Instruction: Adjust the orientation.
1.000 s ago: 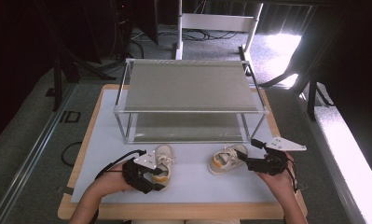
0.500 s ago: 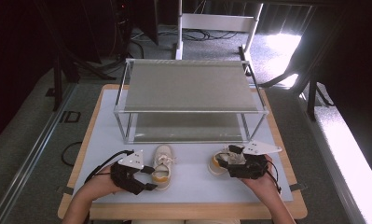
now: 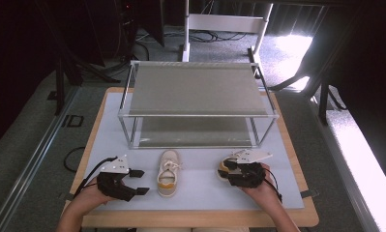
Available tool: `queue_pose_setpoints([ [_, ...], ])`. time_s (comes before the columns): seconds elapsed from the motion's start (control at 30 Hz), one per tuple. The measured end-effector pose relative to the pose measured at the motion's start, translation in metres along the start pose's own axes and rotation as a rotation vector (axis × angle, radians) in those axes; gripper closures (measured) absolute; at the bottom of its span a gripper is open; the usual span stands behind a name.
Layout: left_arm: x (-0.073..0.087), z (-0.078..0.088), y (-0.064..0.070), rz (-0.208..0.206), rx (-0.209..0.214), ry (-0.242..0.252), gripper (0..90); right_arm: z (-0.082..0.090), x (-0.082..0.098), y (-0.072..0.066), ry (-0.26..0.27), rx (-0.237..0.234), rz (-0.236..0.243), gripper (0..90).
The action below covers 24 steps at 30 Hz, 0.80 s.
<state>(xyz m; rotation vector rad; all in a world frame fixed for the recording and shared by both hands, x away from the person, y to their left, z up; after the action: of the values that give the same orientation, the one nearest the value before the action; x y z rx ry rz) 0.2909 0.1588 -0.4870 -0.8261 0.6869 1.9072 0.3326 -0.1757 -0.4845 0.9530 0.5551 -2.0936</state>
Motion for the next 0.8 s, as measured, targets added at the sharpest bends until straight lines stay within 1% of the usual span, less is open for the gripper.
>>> queue_pose_setpoints([
  [0.03,0.001,0.0,-0.002,0.013,-0.009,0.005,28.7,-0.004,0.003,0.001,-0.024,0.012,0.009,61.1],
  [0.07,0.003,0.0,-0.005,0.03,-0.026,0.007,26.1,-0.005,0.004,0.002,-0.034,0.009,0.01,62.7],
  [0.1,0.005,0.0,-0.007,0.04,-0.044,0.022,25.9,-0.006,0.005,0.002,-0.045,0.004,0.004,64.5],
  [0.13,0.006,0.0,-0.009,0.05,-0.061,0.036,22.7,-0.007,0.006,0.003,-0.054,0.002,0.004,65.9],
  [0.17,0.006,0.0,-0.009,0.05,-0.061,0.036,17.3,-0.007,0.006,0.003,-0.054,0.002,0.004,65.9],
  [0.2,0.01,0.002,-0.019,0.065,-0.156,0.08,17.3,-0.007,0.006,0.003,-0.053,0.005,0.007,67.6],
  [0.23,0.01,0.004,-0.024,0.069,-0.2,0.111,14.3,-0.007,0.006,0.004,-0.055,-0.009,0.005,68.8],
  [0.27,0.011,0.007,-0.028,0.078,-0.24,0.137,14.1,-0.007,0.006,0.004,-0.057,-0.013,0.007,69.4],
  [0.3,0.011,0.008,-0.031,0.092,-0.265,0.158,11.0,-0.007,0.006,0.004,-0.059,-0.02,0.009,70.8],
  [0.33,0.012,0.012,-0.035,0.109,-0.302,0.19,8.3,-0.007,0.006,0.004,-0.062,-0.026,0.008,72.0],
  [0.37,0.013,0.016,-0.04,0.128,-0.346,0.221,8.3,-0.007,0.006,0.005,-0.063,-0.035,0.008,72.8],
  [0.43,0.015,0.02,-0.046,0.15,-0.402,0.255,8.3,-0.006,0.005,0.005,-0.064,-0.048,0.017,74.8],
  [0.47,0.016,0.022,-0.048,0.16,-0.423,0.262,8.3,-0.005,0.005,0.005,-0.065,-0.055,0.018,75.6],
  [0.5,0.018,0.024,-0.05,0.163,-0.459,0.273,8.4,-0.005,0.005,0.005,-0.069,-0.061,0.015,76.0],
  [0.53,0.018,0.025,-0.052,0.169,-0.486,0.279,8.3,-0.004,0.005,0.005,-0.078,-0.07,0.022,76.2],
  [0.57,0.019,0.026,-0.053,0.172,-0.502,0.283,8.3,-0.004,0.005,0.004,-0.084,-0.075,0.032,76.3],
  [0.6,0.019,0.026,-0.053,0.172,-0.502,0.283,8.3,-0.004,0.005,0.003,-0.089,-0.079,0.044,76.5],
  [0.63,0.02,0.028,-0.055,0.181,-0.54,0.296,8.4,-0.004,0.005,0.001,-0.096,-0.09,0.06,76.6],
  [0.67,0.021,0.029,-0.056,0.182,-0.568,0.301,8.4,-0.004,0.004,0.0,-0.101,-0.094,0.072,76.7],
  [0.7,0.021,0.03,-0.057,0.18,-0.584,0.304,8.4,-0.004,0.003,-0.002,-0.109,-0.1,0.092,77.0],
  [0.73,0.021,0.03,-0.057,0.18,-0.584,0.304,8.3,-0.004,0.003,-0.002,-0.109,-0.1,0.092,77.0],
  [0.77,0.021,0.03,-0.058,0.173,-0.62,0.31,8.4,-0.005,0.001,-0.007,-0.121,-0.11,0.127,77.2],
  [0.8,0.022,0.03,-0.058,0.166,-0.636,0.314,8.3,-0.006,0.001,-0.009,-0.126,-0.117,0.141,77.2],
])
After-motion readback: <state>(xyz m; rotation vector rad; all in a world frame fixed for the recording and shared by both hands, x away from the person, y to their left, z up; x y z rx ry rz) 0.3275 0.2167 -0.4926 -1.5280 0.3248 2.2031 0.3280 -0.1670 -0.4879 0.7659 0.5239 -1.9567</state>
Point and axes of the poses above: each handheld gripper's, and its own axes: z roughly backward along the jaws, x roughly out of its underside, y roughly to its right, the point moved 7 cm from there along -z, roughly forward along the jaws, and after that the axes turned 2 degrees about -z, right-handed, at the moved point
